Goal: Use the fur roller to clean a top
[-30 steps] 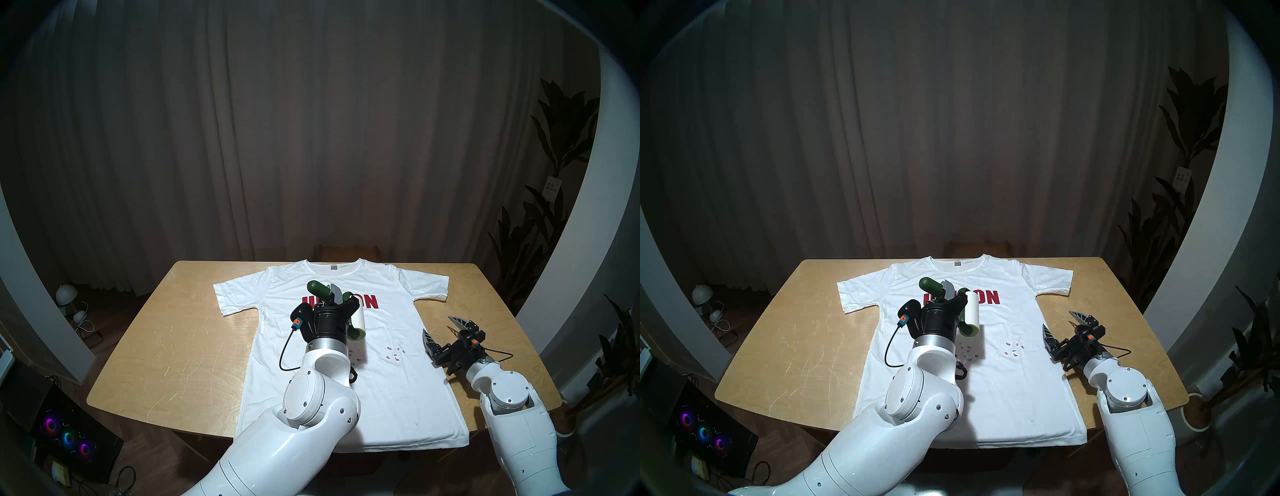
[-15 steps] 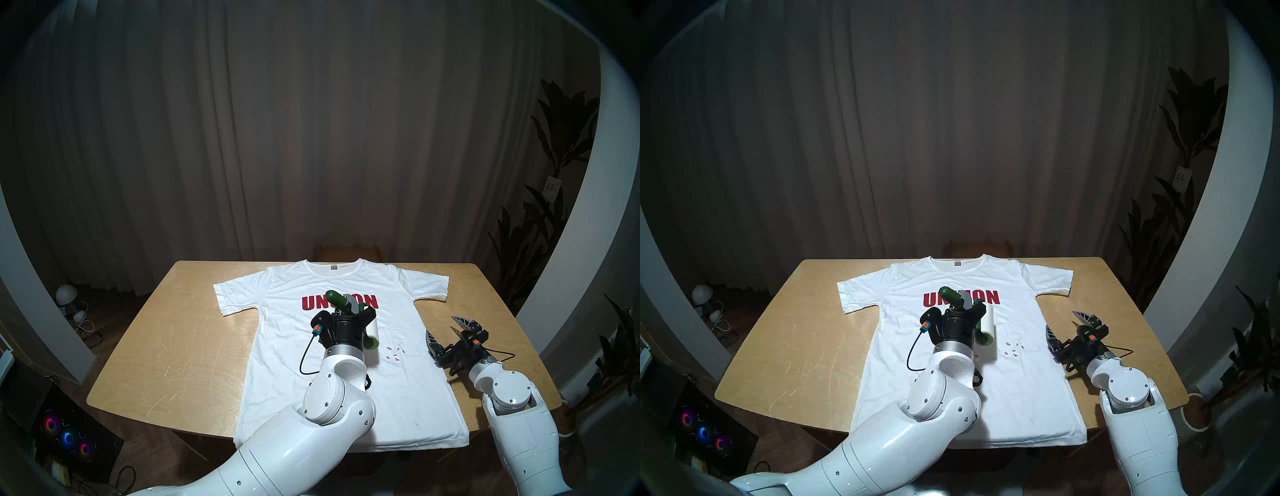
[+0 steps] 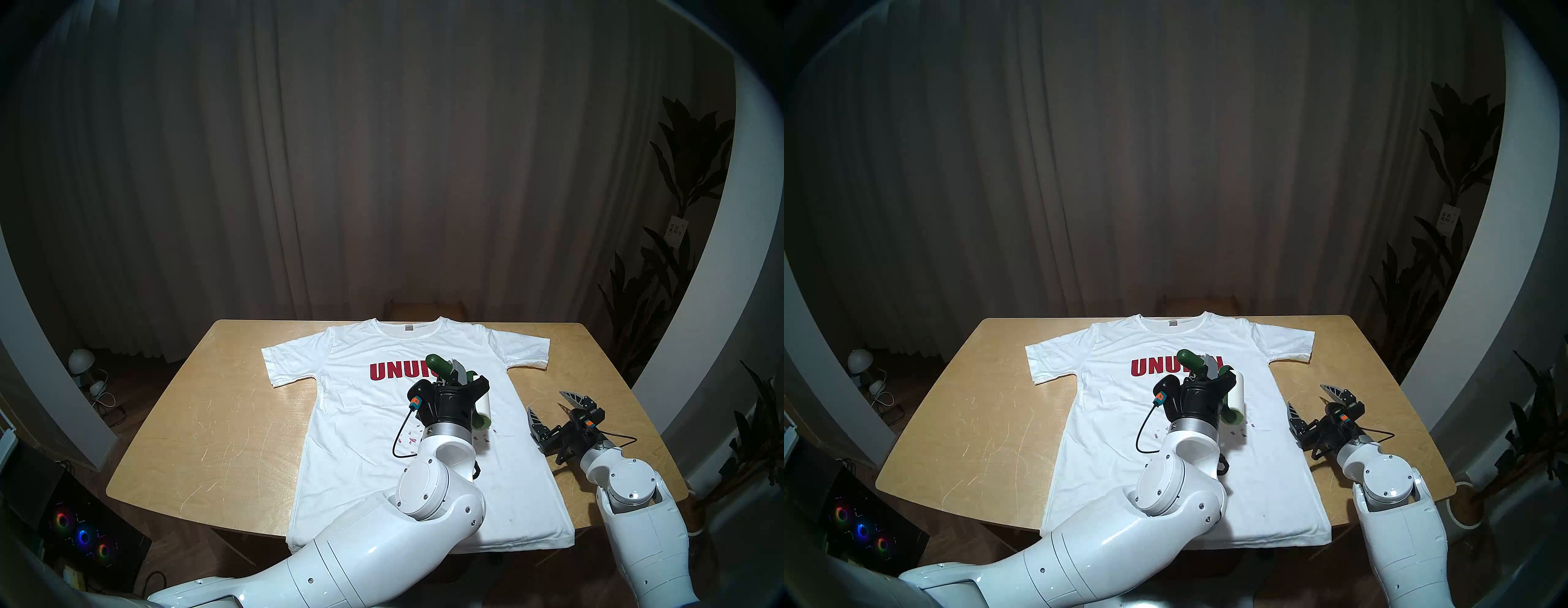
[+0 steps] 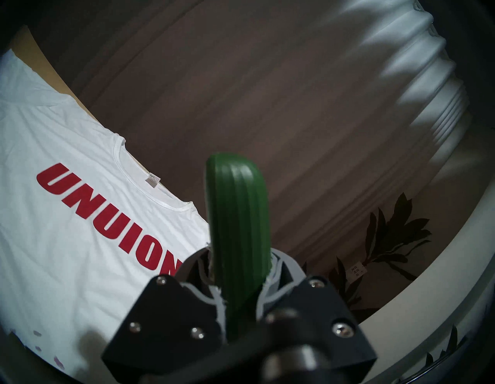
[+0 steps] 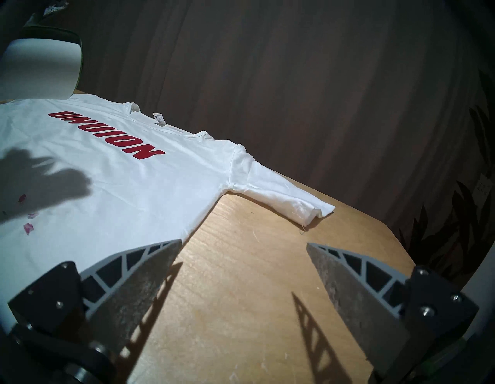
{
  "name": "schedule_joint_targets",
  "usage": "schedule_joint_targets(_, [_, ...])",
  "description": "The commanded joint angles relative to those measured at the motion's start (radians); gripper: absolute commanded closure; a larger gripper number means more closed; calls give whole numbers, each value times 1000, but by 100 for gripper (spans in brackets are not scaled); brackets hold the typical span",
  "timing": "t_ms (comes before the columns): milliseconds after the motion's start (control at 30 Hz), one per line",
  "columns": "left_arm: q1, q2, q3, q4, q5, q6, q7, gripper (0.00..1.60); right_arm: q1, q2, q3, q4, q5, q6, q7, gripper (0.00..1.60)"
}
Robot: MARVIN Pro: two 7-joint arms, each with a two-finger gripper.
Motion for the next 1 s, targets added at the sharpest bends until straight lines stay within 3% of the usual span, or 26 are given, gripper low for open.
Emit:
schedule_joint_targets(0, [-67, -23, 27, 12, 21, -51, 12, 160, -3, 3, 8, -21, 3, -1, -3, 0])
schedule_joint_targets(367, [-27, -5, -20, 33, 14, -101, 21, 160, 8, 12, -4, 0, -3, 5, -1, 0])
schedule_joint_targets(567, [-28, 55, 41, -19, -12, -135, 34, 160, 26, 17, -27, 17, -18, 4, 0, 0])
schedule_joint_targets(967, [-1, 105, 41, -71, -15, -151, 65, 160, 45, 19, -59, 23, -38, 17, -7, 0])
